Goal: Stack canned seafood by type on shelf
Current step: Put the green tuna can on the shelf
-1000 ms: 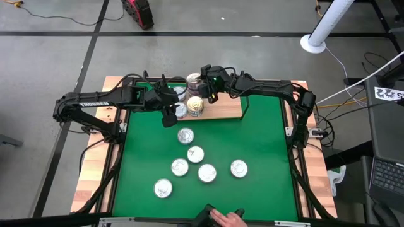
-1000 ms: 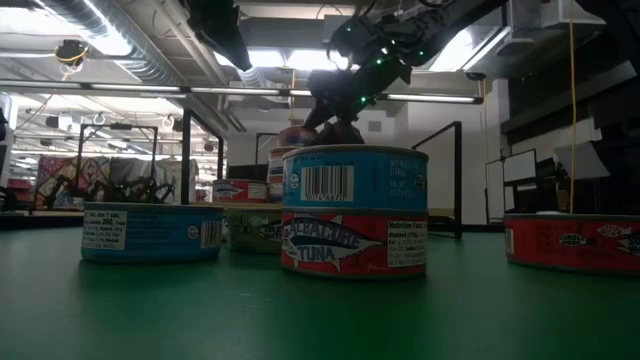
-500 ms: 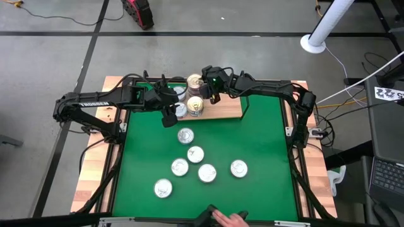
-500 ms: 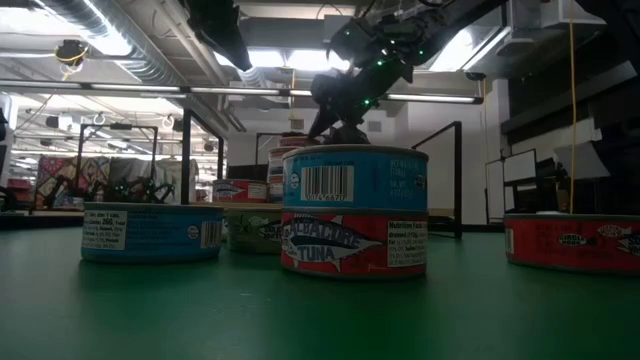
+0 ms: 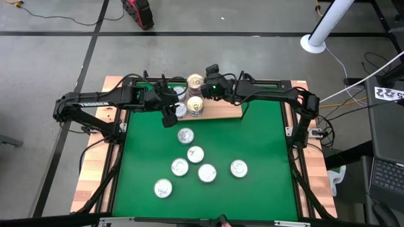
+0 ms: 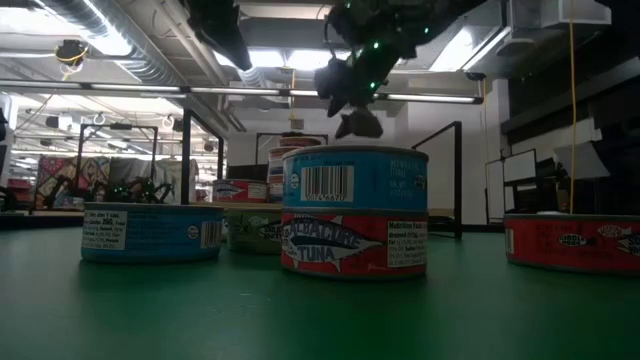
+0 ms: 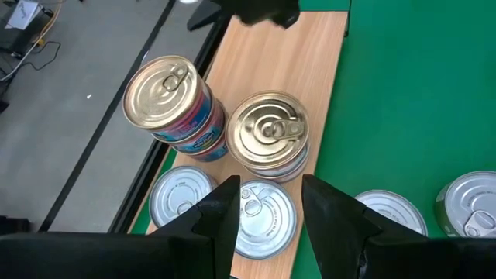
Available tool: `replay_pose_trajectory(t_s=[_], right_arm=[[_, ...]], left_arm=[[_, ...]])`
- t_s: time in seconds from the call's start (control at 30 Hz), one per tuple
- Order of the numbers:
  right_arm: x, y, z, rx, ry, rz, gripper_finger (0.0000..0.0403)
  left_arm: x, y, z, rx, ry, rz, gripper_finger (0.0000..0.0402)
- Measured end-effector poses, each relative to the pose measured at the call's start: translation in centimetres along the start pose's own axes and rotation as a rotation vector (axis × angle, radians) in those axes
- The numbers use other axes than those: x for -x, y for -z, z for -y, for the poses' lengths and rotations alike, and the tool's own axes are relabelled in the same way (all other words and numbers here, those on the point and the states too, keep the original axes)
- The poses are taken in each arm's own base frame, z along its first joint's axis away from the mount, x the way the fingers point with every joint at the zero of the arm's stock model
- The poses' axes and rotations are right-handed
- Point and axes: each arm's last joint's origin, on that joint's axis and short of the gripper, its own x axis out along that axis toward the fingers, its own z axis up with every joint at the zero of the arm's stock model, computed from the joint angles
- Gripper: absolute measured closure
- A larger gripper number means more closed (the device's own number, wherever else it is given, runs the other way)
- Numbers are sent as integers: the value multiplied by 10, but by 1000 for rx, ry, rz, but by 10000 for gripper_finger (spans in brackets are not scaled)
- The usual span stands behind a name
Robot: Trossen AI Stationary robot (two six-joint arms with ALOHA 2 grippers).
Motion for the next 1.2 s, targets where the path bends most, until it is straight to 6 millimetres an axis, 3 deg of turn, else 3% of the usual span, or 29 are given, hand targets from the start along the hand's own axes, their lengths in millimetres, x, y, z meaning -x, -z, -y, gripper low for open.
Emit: replay_pose_trajectory(t_s=[0.23,0.5,0.63,0.77,0.93,1.2], right_arm=[[49,-2,11,-109,27,-24,136],[122,20,16,-261,-81,-8,136],[156,30,8,-354,-196,12,136],[183,37,-4,-474,-421,63,136],[196,27,-25,-541,-633,117,136],[194,-5,-72,-557,-621,307,136]], left_arm=[[4,0,11,-31,32,13,267],[7,-1,31,-69,212,48,267],[-1,2,45,-55,285,63,267],[-14,10,59,-51,320,56,267],[-32,21,78,-56,347,15,267],[-62,47,111,-144,359,-124,267]])
